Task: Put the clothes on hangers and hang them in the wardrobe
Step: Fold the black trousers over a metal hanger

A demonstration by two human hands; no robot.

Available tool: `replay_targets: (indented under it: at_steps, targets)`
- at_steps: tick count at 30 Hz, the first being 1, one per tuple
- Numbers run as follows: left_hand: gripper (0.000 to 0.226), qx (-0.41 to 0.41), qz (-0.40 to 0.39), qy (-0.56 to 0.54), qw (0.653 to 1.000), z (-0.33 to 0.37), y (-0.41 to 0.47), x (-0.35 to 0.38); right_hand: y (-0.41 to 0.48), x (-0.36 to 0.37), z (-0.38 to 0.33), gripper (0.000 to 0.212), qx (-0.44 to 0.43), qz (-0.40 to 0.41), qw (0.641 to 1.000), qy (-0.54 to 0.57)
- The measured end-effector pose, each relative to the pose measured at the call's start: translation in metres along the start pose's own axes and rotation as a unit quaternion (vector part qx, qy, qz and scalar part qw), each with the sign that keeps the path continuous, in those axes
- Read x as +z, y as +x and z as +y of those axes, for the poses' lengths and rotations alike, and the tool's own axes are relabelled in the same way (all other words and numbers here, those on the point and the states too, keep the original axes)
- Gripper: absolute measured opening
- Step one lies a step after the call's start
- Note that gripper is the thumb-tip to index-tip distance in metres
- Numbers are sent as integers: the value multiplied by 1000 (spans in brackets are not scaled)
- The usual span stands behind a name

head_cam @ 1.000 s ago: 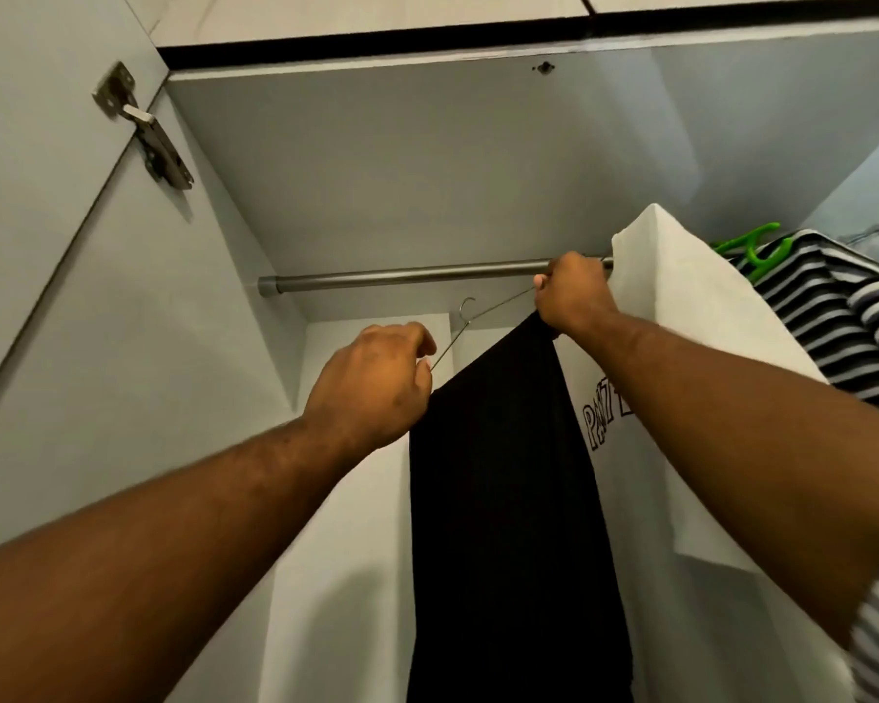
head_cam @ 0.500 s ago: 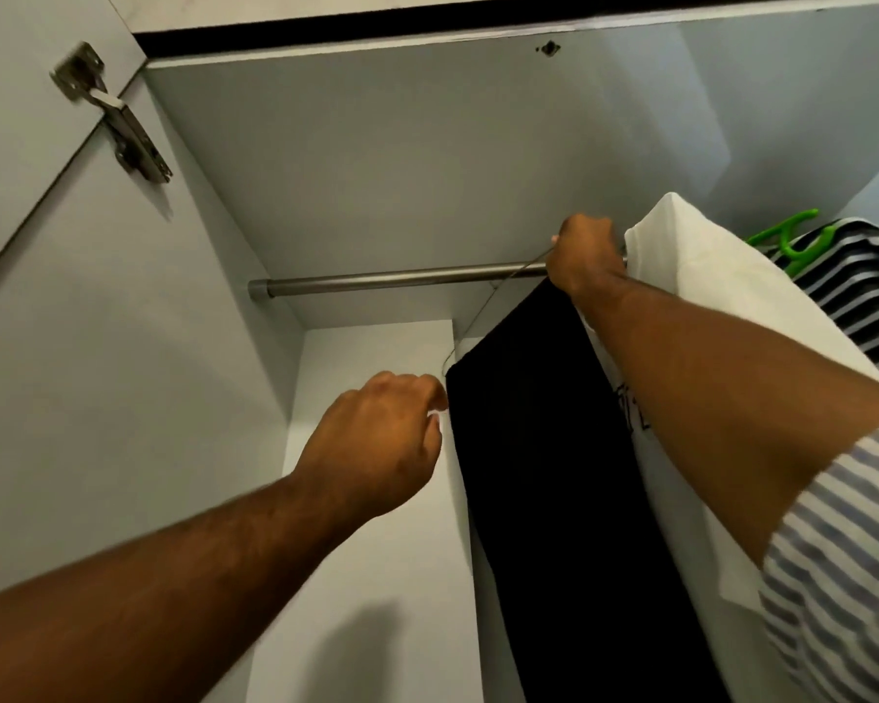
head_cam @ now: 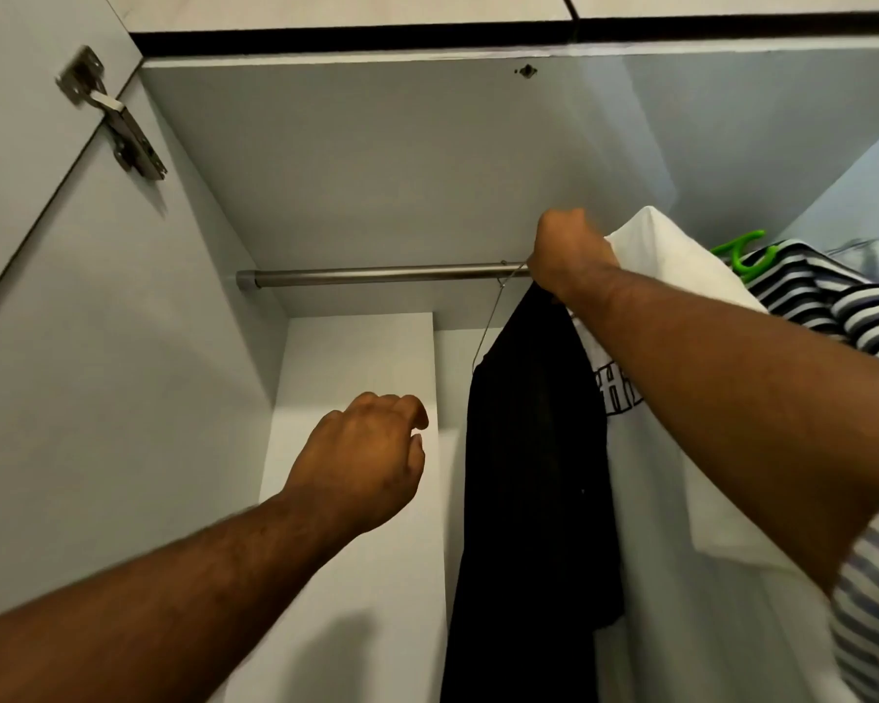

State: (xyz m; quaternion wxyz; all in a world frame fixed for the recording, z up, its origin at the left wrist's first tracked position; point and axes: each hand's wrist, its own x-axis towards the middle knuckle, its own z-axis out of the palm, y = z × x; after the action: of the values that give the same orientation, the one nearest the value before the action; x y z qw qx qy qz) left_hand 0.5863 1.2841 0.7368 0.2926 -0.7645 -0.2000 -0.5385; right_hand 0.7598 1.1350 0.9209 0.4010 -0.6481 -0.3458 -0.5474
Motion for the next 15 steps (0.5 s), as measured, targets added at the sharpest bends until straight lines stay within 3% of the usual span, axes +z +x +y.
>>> replay_targets:
  at_steps: [4,9,15]
  targets:
    - [33,3,0,-8,1000,5,-1,-14,-13,-8,-7,18,-1,-35,999,14]
    - [32,-9,13,-27,1000,9,-5,-29,-35,-26,-13,27,1,-33,999,12]
    - [31,-38,12,-40,998,19,-11,-57,-56,-62,-3,15,-15,-60,998,3]
